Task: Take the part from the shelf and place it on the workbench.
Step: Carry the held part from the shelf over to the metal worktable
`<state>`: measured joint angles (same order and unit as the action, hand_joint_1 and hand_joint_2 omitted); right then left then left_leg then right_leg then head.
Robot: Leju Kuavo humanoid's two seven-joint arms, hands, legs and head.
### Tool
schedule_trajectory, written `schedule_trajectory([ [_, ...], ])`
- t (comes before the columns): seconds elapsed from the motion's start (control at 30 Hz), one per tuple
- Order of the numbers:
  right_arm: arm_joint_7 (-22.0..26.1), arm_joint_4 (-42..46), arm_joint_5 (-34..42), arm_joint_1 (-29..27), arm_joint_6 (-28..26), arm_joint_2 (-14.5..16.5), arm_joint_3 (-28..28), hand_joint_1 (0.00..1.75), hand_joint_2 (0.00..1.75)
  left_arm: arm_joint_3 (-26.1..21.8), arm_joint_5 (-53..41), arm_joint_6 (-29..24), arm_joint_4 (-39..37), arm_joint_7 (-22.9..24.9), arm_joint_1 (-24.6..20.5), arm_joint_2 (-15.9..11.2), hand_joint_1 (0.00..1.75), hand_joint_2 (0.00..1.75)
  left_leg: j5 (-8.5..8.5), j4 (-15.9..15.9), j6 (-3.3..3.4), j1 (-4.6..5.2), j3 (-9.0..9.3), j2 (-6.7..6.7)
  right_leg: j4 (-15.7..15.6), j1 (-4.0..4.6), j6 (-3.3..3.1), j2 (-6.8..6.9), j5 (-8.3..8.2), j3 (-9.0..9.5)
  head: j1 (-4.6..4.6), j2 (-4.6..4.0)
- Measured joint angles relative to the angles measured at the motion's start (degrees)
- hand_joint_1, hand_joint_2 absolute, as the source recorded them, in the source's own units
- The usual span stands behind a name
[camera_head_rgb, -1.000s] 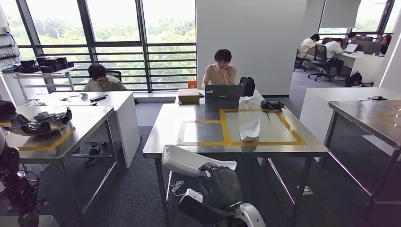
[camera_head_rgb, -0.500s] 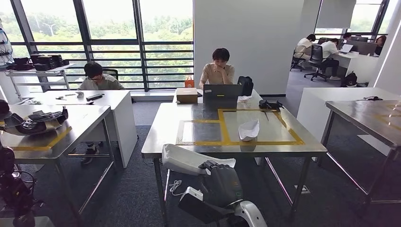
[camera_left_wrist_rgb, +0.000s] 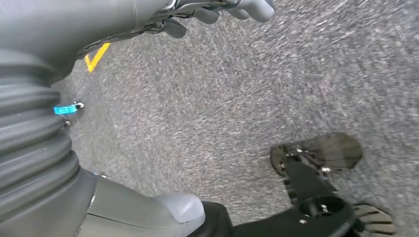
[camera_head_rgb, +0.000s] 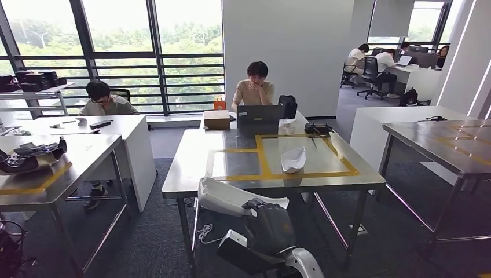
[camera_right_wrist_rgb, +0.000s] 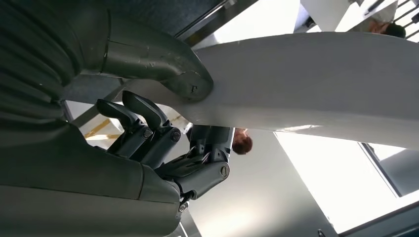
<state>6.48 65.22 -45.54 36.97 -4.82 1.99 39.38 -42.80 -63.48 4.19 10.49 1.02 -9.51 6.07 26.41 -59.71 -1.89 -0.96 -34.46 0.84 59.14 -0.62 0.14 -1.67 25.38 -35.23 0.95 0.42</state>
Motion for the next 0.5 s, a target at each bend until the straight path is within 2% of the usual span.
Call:
schedule_trajectory([
  [0.07, -0.1, 0.0, -0.1, 0.0, 0.0, 0.0, -0.1, 1.75, 1.75, 0.0, 0.0, 0.0, 0.0, 0.0, 0.0, 0.0, 0.00, 1.75, -0.27, 0.1, 1.07, 0.06, -0.12, -0.28, -0.1, -0.10, 0.64, -0.12, -0.08, -0.05, 0.02, 0.00],
  [0.13, -0.1, 0.0, -0.3, 0.0, 0.0, 0.0, -0.3, 1.75, 1.75, 0.0, 0.0, 0.0, 0.0, 0.0, -0.1, 0.0, 0.00, 1.75, -0.50, 0.3, 1.99, -0.05, -0.13, -0.53, 2.1, -0.16, 1.15, 0.35, 1.39, -0.98, 0.04, 0.00],
  [0.17, -0.1, 0.0, -0.5, 0.0, 0.0, 0.0, -0.4, 1.75, 1.75, 0.0, -0.1, 0.0, 0.0, 0.0, -0.1, 0.0, 0.00, 1.75, -0.55, 0.3, 2.32, -0.07, -0.15, -0.68, 4.9, -0.17, 1.33, 0.67, 2.99, -2.26, 0.04, 0.00],
  [0.23, -0.2, 0.0, -1.0, -0.3, 0.0, 0.0, -0.5, 1.75, 1.75, 0.0, -0.1, 0.0, 0.0, 0.2, -0.1, 0.0, 0.00, 1.75, -0.52, 0.3, 2.65, 0.07, -0.26, -0.90, 12.8, -0.12, 1.51, 1.00, 6.56, -6.00, 0.05, 0.00],
  [0.27, -0.1, 0.0, -1.3, -0.5, -0.1, 0.0, -0.5, 1.75, 1.75, 0.0, -0.1, 0.0, 0.0, 0.4, -0.1, 0.0, 0.00, 1.75, -0.52, 0.3, 2.70, 0.16, -0.29, -1.01, 15.6, -0.09, 1.49, 1.03, 7.42, -7.38, 0.05, 0.00],
  [0.3, 0.0, 0.0, -1.6, -0.7, -0.1, 0.0, -0.5, 1.75, 1.75, 0.0, -0.1, 0.0, 0.0, 0.6, 0.0, 0.0, 0.00, 1.75, -0.52, 0.3, 2.73, 0.25, -0.30, -1.10, 16.4, -0.03, 1.36, 1.05, 7.22, -7.77, 0.05, 0.00],
  [0.33, 0.1, 0.0, -1.9, -0.9, -0.1, 0.0, -0.5, 1.75, 1.75, 0.0, -0.1, 0.0, 0.0, 0.7, 0.0, 0.0, 0.00, 1.75, -0.52, 0.3, 2.74, 0.35, -0.26, -1.14, 14.8, 0.07, 1.10, 1.09, 5.96, -6.91, 0.05, 0.00],
  [0.4, 0.2, 0.2, -2.3, -0.9, -0.1, 0.0, -0.5, 1.75, 1.75, -0.1, -0.1, 0.0, 0.0, 1.0, -0.1, 0.0, 0.00, 1.75, -0.51, 0.3, 2.69, 0.54, -0.16, -1.18, 6.8, 0.48, 0.18, 1.34, 2.50, -2.75, 0.05, 0.00],
  [0.43, 0.2, 0.3, -2.5, -0.9, -0.1, 0.0, -0.6, 1.75, 1.75, -0.1, -0.1, 0.0, 0.0, 1.0, -0.1, 0.1, 0.00, 1.75, -0.51, 0.3, 2.56, 0.67, -0.14, -1.19, 3.1, 0.74, -0.21, 1.56, 1.31, -0.89, 0.05, 0.00],
  [0.47, 0.3, 0.4, -2.5, -0.8, -0.1, 0.0, -0.6, 1.75, 1.75, -0.1, -0.1, 0.0, 0.0, 1.0, -0.1, 0.1, 0.00, 1.75, -0.50, 0.3, 2.37, 0.76, -0.16, -1.21, 0.8, 0.95, -0.47, 1.75, 0.74, 0.28, 0.04, 0.00],
  [0.5, 0.3, 0.5, -2.6, -0.8, -0.1, 0.0, -0.6, 1.75, 1.75, -0.2, -0.1, 0.0, 0.0, 1.0, -0.1, 0.1, 0.00, 1.75, -0.39, 0.2, 2.34, 0.88, -0.21, -1.25, -0.2, 1.05, -0.37, 1.86, 0.65, 0.67, 0.04, 0.00],
])
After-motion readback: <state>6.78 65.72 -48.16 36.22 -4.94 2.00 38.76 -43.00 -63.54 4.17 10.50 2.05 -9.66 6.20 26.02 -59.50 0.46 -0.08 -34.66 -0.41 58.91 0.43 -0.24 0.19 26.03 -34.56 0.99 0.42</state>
